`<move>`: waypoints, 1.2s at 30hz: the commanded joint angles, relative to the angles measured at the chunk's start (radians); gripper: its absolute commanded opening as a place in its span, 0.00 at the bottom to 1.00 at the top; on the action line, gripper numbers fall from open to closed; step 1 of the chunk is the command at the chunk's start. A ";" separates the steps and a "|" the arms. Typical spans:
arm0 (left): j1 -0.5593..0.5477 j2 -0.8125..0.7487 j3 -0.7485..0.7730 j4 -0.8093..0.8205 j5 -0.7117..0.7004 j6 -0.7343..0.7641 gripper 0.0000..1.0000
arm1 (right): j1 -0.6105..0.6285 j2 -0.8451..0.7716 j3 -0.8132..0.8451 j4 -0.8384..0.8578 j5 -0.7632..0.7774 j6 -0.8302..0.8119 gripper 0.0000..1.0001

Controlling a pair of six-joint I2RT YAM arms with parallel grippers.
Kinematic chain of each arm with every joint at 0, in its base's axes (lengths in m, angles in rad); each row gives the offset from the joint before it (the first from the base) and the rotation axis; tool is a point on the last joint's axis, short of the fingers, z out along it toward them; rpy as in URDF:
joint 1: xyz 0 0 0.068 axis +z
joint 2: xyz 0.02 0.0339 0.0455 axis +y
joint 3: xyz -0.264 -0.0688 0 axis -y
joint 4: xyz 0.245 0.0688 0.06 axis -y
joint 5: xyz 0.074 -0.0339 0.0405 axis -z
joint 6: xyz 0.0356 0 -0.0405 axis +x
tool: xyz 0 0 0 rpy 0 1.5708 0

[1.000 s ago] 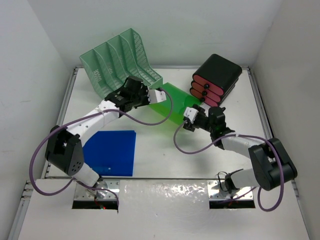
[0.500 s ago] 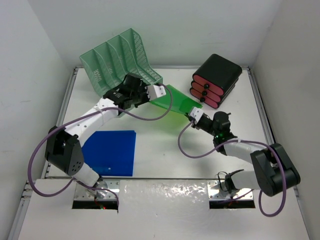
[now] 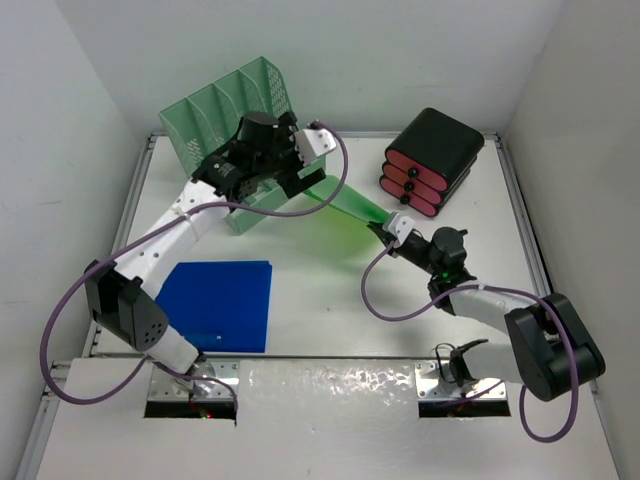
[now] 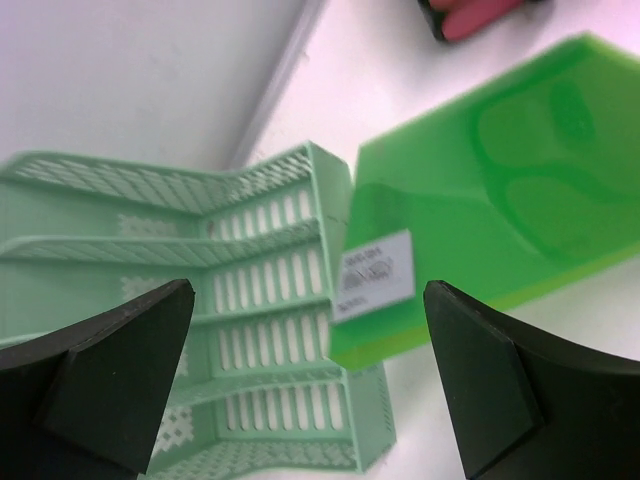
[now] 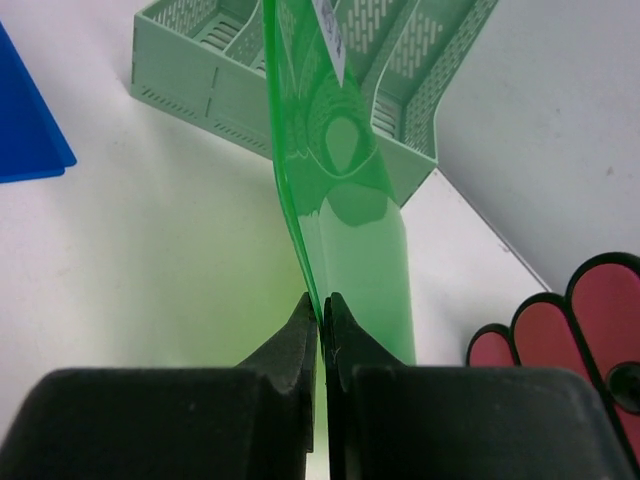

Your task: Organize the desk

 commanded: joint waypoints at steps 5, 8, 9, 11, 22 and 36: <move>-0.012 0.038 0.266 -0.176 0.217 0.143 1.00 | 0.005 0.037 0.033 0.071 0.014 0.074 0.00; -0.048 0.038 0.282 -0.408 0.274 0.496 1.00 | 0.007 0.031 0.046 0.048 0.012 0.074 0.00; -0.054 0.038 0.230 -0.415 0.251 0.557 1.00 | 0.005 0.030 0.049 0.037 0.008 0.080 0.00; -0.055 0.050 0.166 -0.448 0.228 0.641 1.00 | 0.005 0.028 0.050 0.037 0.003 0.083 0.00; -0.121 0.145 0.066 -0.229 0.138 0.541 0.99 | 0.005 0.011 0.039 0.026 0.001 0.068 0.00; -0.160 0.114 -0.010 -0.206 0.134 0.476 0.00 | 0.007 0.007 0.073 -0.101 -0.140 -0.055 0.32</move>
